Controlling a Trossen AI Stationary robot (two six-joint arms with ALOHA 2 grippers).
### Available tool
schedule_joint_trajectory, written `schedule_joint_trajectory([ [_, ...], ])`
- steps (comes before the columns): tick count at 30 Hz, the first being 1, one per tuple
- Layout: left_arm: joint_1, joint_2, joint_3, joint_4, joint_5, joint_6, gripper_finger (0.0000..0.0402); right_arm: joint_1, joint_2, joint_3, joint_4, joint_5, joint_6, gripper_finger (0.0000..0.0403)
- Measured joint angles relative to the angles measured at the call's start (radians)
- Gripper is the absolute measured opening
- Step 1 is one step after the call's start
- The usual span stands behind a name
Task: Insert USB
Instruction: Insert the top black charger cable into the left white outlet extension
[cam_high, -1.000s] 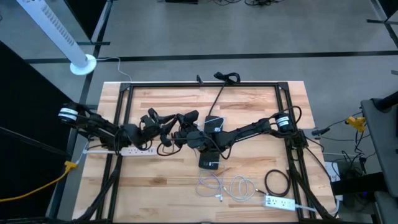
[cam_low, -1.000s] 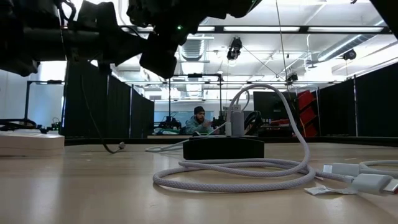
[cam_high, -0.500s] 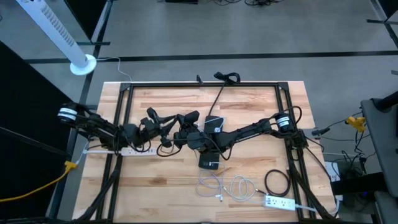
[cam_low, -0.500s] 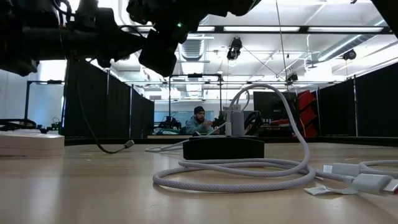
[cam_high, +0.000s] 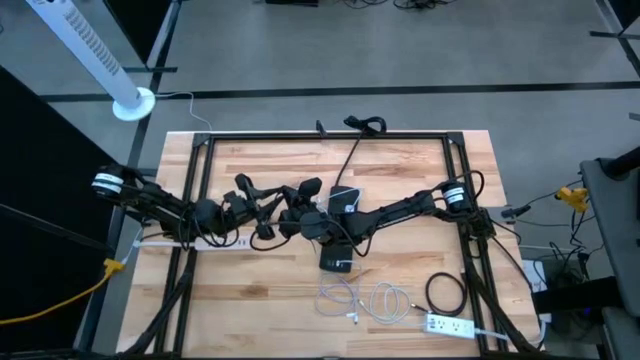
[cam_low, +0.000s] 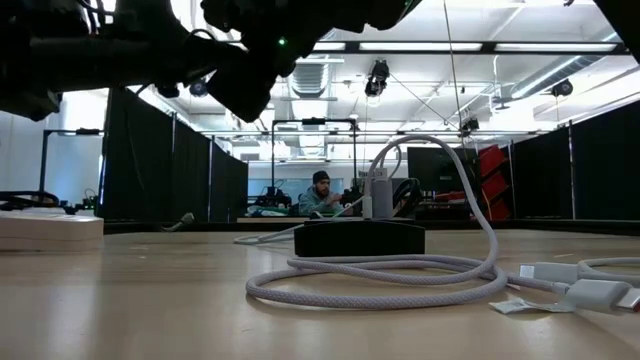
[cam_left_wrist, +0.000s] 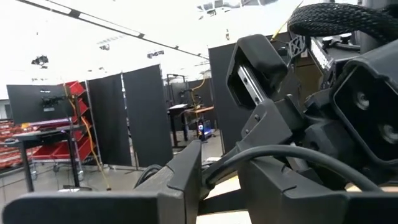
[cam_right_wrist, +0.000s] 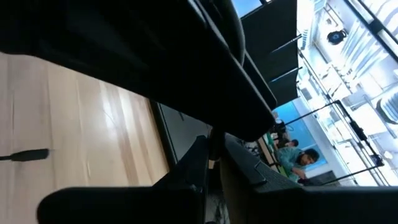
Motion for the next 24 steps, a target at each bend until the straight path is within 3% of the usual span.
schedule_joint_trajectory([
  [18,0.001,-0.011,-0.012,-0.014,-0.092,-0.072,0.0061,-0.002,0.0,0.0,0.006,0.037,-0.17,0.0012],
  [24,0.001,-0.013,-0.012,-0.033,-0.095,-0.075,0.0005,-0.002,0.0,0.0,-0.001,0.042,-0.203,0.0031],
])
